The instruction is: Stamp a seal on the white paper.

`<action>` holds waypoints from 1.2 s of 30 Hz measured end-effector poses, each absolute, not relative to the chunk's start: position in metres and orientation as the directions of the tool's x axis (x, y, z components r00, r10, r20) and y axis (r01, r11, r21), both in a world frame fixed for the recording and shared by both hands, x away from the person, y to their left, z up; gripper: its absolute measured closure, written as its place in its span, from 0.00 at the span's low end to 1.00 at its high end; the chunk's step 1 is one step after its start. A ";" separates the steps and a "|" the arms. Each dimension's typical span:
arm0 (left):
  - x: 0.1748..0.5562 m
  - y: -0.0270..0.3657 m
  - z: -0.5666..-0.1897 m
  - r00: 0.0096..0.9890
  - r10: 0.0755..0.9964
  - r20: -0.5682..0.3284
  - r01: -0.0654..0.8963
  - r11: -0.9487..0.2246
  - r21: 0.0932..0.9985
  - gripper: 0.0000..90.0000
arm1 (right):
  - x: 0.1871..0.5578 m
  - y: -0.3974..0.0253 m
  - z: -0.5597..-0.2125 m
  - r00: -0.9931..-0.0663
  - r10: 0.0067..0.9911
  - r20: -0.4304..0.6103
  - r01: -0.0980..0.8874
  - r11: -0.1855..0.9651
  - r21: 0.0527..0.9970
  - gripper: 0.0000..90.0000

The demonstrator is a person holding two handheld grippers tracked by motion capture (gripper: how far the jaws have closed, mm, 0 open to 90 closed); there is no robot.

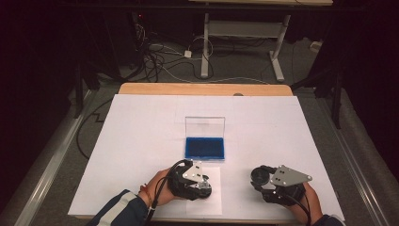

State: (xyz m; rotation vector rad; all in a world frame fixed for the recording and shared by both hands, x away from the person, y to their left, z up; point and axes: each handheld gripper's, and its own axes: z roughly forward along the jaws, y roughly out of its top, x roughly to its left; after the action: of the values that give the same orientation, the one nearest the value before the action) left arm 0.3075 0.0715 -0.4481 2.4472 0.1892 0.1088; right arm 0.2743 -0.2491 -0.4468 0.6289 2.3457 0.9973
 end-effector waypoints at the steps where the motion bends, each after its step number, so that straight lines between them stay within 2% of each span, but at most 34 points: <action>1: 0.307 0.071 -0.448 0.986 0.165 0.027 0.110 -0.763 0.637 0.60 | 0.274 -0.249 -0.447 -0.762 0.589 -0.270 0.214 0.622 0.753 0.42; 26: 0.308 0.070 -0.447 0.986 0.163 0.027 0.111 -0.774 0.624 0.60 | 0.274 -0.249 -0.447 -0.769 0.581 -0.266 0.211 0.624 0.753 0.42; 36: 0.311 0.076 -0.439 0.985 0.173 0.005 0.127 -0.739 0.662 0.60 | 0.274 -0.251 -0.446 -0.768 0.587 -0.258 0.215 0.615 0.759 0.42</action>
State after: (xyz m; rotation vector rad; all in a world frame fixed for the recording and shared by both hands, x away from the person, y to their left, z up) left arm 0.3113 0.0764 -0.4387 2.4113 0.2083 0.0851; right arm 0.2740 -0.2508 -0.4462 0.6325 2.3513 1.0140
